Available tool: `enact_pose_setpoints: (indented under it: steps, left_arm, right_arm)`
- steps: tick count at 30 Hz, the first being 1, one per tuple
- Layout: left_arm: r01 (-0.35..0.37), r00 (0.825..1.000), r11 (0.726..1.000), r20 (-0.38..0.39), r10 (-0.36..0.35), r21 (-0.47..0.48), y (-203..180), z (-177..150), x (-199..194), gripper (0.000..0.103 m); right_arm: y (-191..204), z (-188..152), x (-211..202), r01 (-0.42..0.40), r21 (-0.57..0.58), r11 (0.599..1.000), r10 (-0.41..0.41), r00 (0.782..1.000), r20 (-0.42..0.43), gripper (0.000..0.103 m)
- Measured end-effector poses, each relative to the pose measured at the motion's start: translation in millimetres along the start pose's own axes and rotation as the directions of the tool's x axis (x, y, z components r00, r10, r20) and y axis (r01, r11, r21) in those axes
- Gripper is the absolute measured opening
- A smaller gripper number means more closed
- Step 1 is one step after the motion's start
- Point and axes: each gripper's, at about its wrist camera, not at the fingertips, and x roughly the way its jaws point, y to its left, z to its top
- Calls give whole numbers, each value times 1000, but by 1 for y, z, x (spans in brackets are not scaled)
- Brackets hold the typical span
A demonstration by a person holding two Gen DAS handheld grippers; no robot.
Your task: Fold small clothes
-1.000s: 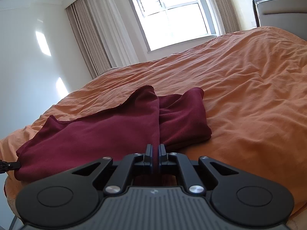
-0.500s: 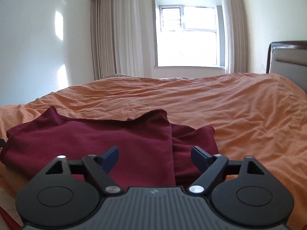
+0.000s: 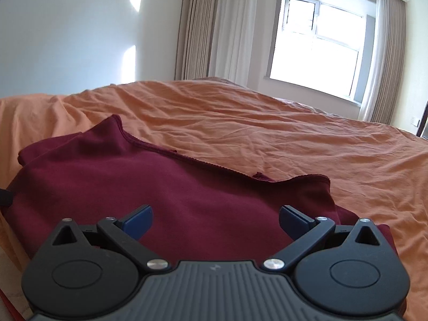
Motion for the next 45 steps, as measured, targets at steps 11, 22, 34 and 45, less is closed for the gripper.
enact_pose_setpoints:
  steps: [11,22,34,45]
  left_arm:
    - [54,998,998,-23,-54,-24,-8,-13,10,102]
    - [84,996,989,13,-83,-123,-10,-12,24,102]
    - [152,988,979,52,-146,-139,-13,-1,22,80]
    - [170,985,951,73,-157,-258,-6,18,36,27]
  right_arm:
    - [7,-6,43,15,8,1000,-14,990,-138,103]
    - [0,-7,43,-7,51,999,14,991,-131,103]
    - [2,-11,42,2,58,998,4,994,-111,103]
    - [1,-13,43,4,59,998,2,995,-103,103]
